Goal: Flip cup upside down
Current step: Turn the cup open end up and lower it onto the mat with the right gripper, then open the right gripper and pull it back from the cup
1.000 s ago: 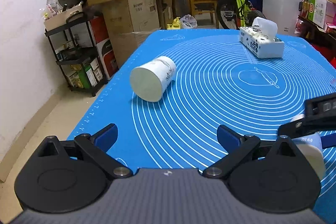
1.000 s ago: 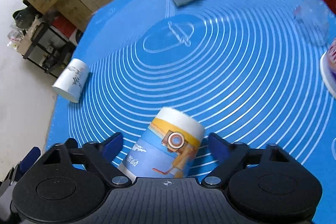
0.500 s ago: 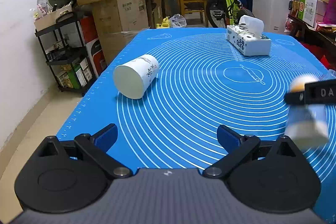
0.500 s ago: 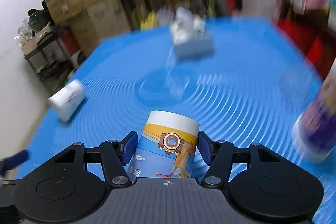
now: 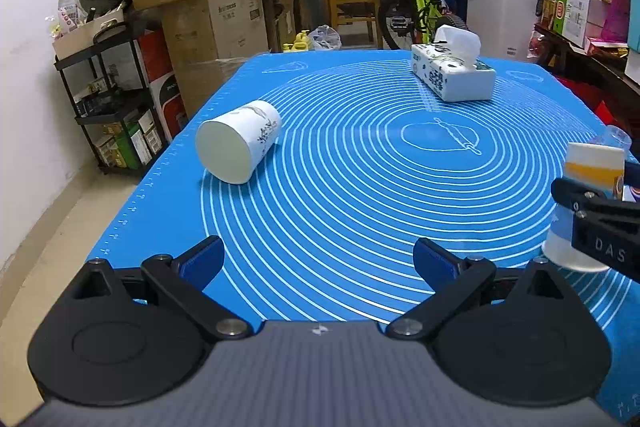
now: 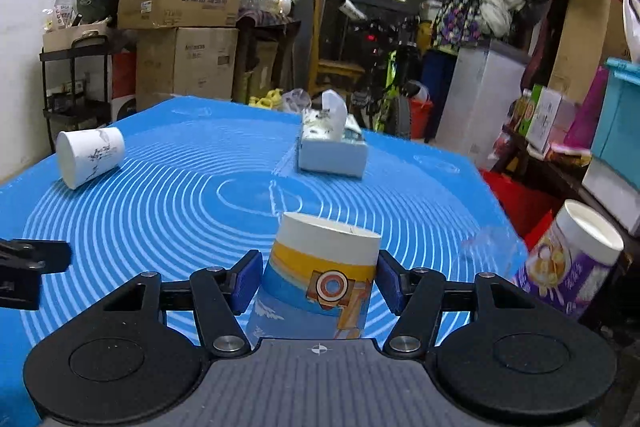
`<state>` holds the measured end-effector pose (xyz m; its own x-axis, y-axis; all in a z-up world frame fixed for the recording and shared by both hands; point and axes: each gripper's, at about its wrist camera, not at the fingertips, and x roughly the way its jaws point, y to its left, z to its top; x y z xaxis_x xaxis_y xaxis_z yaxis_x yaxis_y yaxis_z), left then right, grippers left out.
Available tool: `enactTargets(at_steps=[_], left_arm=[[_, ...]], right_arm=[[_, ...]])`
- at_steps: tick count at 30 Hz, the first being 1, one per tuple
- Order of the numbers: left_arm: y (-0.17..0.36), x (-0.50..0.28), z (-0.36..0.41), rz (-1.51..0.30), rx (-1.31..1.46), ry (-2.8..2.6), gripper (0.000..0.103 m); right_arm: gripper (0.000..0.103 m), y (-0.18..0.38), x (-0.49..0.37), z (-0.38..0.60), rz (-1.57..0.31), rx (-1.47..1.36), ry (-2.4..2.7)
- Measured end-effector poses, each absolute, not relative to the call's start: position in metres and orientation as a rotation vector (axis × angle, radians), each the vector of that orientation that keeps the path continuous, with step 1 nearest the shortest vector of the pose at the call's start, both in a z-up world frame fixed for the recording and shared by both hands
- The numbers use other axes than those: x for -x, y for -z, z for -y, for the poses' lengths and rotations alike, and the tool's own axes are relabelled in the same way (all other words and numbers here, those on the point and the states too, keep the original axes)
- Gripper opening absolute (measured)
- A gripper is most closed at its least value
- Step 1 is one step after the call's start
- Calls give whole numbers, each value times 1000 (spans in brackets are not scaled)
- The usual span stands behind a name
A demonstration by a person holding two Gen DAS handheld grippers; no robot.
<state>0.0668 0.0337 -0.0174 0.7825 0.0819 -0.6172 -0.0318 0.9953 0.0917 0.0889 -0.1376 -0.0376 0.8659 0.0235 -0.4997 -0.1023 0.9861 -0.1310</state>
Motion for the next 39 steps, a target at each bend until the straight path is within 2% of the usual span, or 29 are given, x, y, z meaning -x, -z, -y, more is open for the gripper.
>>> enactTargets(at_steps=[7, 9, 19, 21, 25, 27, 39], left_arm=[[17, -63, -28, -674, -76, -38, 100], [17, -62, -27, -675, -75, -35, 100], [10, -51, -10, -677, -89, 27, 100], [9, -46, -4, -677, -95, 42, 100], [4, -35, 6, -685, -82, 83, 100], [1, -29, 11, -683, -80, 108, 100], [-1, 9, 35, -696, -63, 170, 100]], right_arm=[[64, 36, -83, 151, -584, 87, -80], [69, 34, -81, 153, -582, 81, -78], [78, 19, -61, 176, -608, 10, -111], [83, 15, -51, 182, -601, 5, -112], [84, 7, -35, 192, -602, 3, -115], [89, 3, -27, 198, -593, 1, -109], [90, -2, 29, 220, -625, 22, -129]])
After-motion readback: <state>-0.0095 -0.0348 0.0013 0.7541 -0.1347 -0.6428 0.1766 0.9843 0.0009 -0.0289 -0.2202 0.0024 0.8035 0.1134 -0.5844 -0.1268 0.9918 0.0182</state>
